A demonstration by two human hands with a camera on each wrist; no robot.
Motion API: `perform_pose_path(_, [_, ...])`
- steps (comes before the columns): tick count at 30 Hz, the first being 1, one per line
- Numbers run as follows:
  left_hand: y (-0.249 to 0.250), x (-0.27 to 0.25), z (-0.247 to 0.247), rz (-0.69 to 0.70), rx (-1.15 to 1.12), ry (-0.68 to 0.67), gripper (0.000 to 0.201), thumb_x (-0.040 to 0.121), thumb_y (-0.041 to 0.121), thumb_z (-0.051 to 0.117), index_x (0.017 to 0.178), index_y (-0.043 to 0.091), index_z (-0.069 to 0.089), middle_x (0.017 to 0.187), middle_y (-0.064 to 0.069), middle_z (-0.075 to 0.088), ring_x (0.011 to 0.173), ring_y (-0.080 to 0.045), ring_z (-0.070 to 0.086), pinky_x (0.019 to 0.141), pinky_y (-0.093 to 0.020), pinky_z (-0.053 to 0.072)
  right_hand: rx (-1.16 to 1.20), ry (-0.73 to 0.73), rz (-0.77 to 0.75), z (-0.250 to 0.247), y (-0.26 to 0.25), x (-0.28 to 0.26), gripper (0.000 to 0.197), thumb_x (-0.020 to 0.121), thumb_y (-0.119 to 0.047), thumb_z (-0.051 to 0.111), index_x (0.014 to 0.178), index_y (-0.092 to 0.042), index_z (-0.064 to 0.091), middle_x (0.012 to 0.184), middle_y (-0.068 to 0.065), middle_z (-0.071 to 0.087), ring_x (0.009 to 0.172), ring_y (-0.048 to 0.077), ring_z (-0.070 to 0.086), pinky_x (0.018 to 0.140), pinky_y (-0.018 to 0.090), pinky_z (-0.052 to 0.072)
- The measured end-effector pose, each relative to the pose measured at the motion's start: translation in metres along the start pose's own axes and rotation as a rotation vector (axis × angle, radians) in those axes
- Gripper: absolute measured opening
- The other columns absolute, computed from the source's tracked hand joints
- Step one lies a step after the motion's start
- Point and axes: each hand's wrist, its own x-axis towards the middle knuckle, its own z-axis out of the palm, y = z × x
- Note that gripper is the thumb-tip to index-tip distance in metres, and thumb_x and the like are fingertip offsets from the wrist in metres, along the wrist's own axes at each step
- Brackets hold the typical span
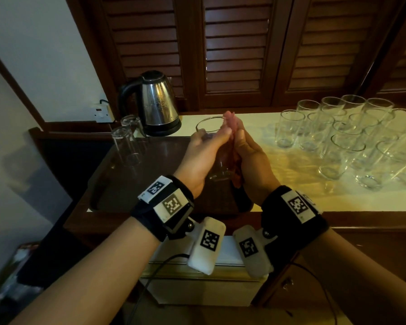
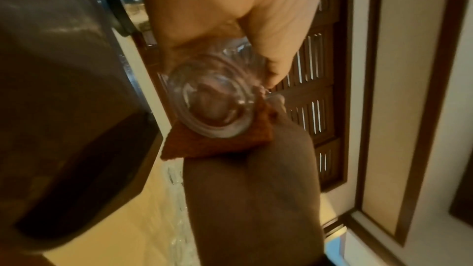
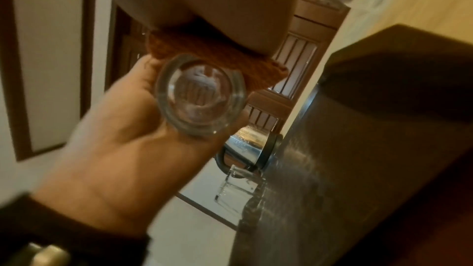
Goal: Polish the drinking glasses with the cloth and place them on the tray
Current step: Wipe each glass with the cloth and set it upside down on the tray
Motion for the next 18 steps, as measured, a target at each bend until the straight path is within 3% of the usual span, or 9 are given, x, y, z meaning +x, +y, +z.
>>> perform_pose_path(2, [0.001, -0.003, -0.004, -0.033, -0.098, -0.094, 0.047, 0.093, 0.038, 0.063, 0.134, 0.015, 0.055, 0.112, -0.006, 0.073, 0.099, -0.021, 0.072, 0.081, -0.042, 0.059, 0.159, -0.002, 0.094, -0.002, -0.006, -0.005, 0.048, 0.107, -0.043, 0.032, 0.147, -0.021, 0.048, 0.142, 0.011, 0.059, 0.131, 0.027, 0.057, 0.108, 0.045, 0.047])
perform_pose_path(3, [0.001, -0.004, -0.007, -0.037, -0.115, -0.137, 0.047, 0.091, 0.039, 0.062, 0.131, 0.015, 0.058, 0.109, -0.007, 0.074, 0.096, -0.021, 0.073, 0.077, -0.043, 0.06, 0.213, 0.002, 0.126, -0.004, -0.008, -0.006, 0.049, 0.108, -0.042, 0.029, 0.143, -0.016, 0.051, 0.134, 0.014, 0.064, 0.124, 0.029, 0.061, 0.102, 0.045, 0.052])
perform_pose_path(6, [0.002, -0.003, -0.012, 0.003, -0.081, -0.164, 0.057, 0.084, 0.037, 0.066, 0.133, 0.01, 0.056, 0.116, -0.009, 0.072, 0.105, -0.024, 0.071, 0.088, -0.044, 0.058, 0.199, 0.024, 0.094, -0.01, -0.01, -0.007, 0.047, 0.109, -0.038, 0.027, 0.143, -0.016, 0.051, 0.132, 0.017, 0.065, 0.122, 0.032, 0.063, 0.092, 0.044, 0.057])
perform_pose_path(9, [0.002, -0.001, -0.008, 0.007, -0.092, -0.063, 0.057, 0.092, 0.022, 0.065, 0.142, 0.008, 0.043, 0.124, -0.008, 0.067, 0.108, -0.022, 0.068, 0.095, -0.045, 0.055, 0.027, 0.018, -0.008, -0.007, -0.007, -0.006, 0.049, 0.107, -0.041, 0.032, 0.153, -0.026, 0.04, 0.148, 0.01, 0.053, 0.135, 0.027, 0.052, 0.109, 0.051, 0.046])
perform_pose_path(12, [0.0, -0.002, -0.001, -0.003, -0.073, -0.02, 0.075, 0.092, 0.031, 0.068, 0.154, 0.024, 0.027, 0.136, -0.008, 0.058, 0.118, -0.028, 0.06, 0.099, -0.052, 0.051, -0.091, 0.006, -0.07, -0.001, -0.002, -0.007, 0.056, 0.103, -0.052, 0.035, 0.155, -0.031, 0.035, 0.154, -0.007, 0.045, 0.138, 0.009, 0.047, 0.11, 0.033, 0.044])
perform_pose_path(14, [-0.002, -0.004, 0.001, 0.006, -0.085, -0.02, 0.066, 0.091, 0.037, 0.068, 0.147, 0.016, 0.039, 0.124, -0.007, 0.066, 0.112, -0.027, 0.065, 0.089, -0.044, 0.056, -0.035, -0.01, -0.034, 0.001, -0.001, -0.009, 0.053, 0.102, -0.053, 0.032, 0.15, -0.034, 0.043, 0.142, -0.013, 0.055, 0.128, 0.003, 0.054, 0.102, 0.027, 0.047])
perform_pose_path(16, [-0.004, -0.006, -0.003, 0.012, -0.125, -0.082, 0.061, 0.086, 0.044, 0.068, 0.136, 0.012, 0.053, 0.115, -0.008, 0.072, 0.108, -0.027, 0.069, 0.085, -0.043, 0.058, 0.126, -0.018, 0.069, -0.002, -0.003, -0.011, 0.046, 0.105, -0.049, 0.03, 0.139, -0.03, 0.056, 0.127, -0.002, 0.068, 0.119, 0.015, 0.064, 0.097, 0.037, 0.051])
perform_pose_path(18, [-0.005, -0.009, -0.008, 0.006, -0.121, -0.171, 0.073, 0.077, 0.056, 0.069, 0.136, 0.016, 0.056, 0.123, -0.009, 0.07, 0.113, -0.029, 0.067, 0.093, -0.049, 0.055, 0.226, -0.026, 0.133, -0.006, -0.006, -0.013, 0.049, 0.107, -0.046, 0.028, 0.136, -0.021, 0.058, 0.121, 0.011, 0.071, 0.114, 0.026, 0.067, 0.093, 0.041, 0.053])
